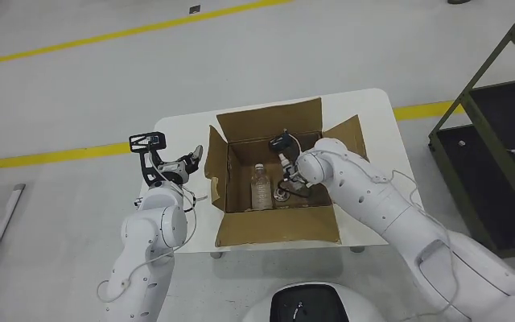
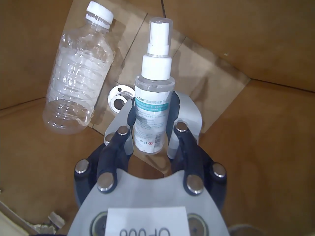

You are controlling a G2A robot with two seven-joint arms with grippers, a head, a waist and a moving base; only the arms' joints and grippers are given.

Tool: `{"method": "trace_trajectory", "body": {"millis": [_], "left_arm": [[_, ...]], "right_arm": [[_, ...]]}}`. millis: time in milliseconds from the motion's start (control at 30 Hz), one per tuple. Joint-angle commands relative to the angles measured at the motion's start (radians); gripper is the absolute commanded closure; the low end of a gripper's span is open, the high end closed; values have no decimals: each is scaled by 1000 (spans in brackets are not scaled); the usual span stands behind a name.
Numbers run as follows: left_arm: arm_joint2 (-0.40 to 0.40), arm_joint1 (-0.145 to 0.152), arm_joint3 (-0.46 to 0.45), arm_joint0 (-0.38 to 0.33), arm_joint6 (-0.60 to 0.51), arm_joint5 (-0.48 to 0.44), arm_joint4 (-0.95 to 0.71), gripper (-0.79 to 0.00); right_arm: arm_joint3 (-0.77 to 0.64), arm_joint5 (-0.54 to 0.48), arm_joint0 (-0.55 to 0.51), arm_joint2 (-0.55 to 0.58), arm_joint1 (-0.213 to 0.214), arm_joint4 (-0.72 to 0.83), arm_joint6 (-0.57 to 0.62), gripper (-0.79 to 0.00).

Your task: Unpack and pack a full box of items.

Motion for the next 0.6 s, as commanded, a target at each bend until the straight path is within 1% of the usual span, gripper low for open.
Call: {"method": "trace_trajectory", "body": {"millis": [0,67,100,133,167,200,233,267,333,400,500,533,567], "left_arm": [[0,0,0,0,0,0,0,-785],[0,0,0,0,0,0,0,-785],[0,0,0,0,0,0,0,-785],[0,0,0,0,0,0,0,-785],[0,0,0,0,0,0,0,-785],[0,0,0,0,0,0,0,-785],[0,0,0,0,0,0,0,-785],[0,0,0,0,0,0,0,-785],[0,0,0,0,0,0,0,-785],[0,0,0,0,0,0,0,-785],[0,0,0,0,0,0,0,-785],[0,0,0,0,0,0,0,-785],[0,0,0,0,0,0,0,-785]], "right_arm": [[-12,-1,-1,13,3,1,-2,-369],[-42,-2,-5,39,10,10,-7,-385],[-63,-4,-8,53,15,10,-7,-465],[-91,-8,-11,70,22,8,-8,-563],[-122,-14,-20,90,29,9,-9,-566],[-167,-24,-29,118,39,14,-22,-548],[-211,-35,-45,145,50,9,-27,-489],[-267,-42,-65,181,63,6,-35,-400],[-416,-62,-130,267,91,1,-56,-320],[-590,-86,-220,374,124,-31,-86,-240],[-840,-139,-383,541,164,-67,-142,-25],[-908,-155,-435,596,175,-91,-164,0],[-962,-166,-483,642,183,-114,-179,0]]}}
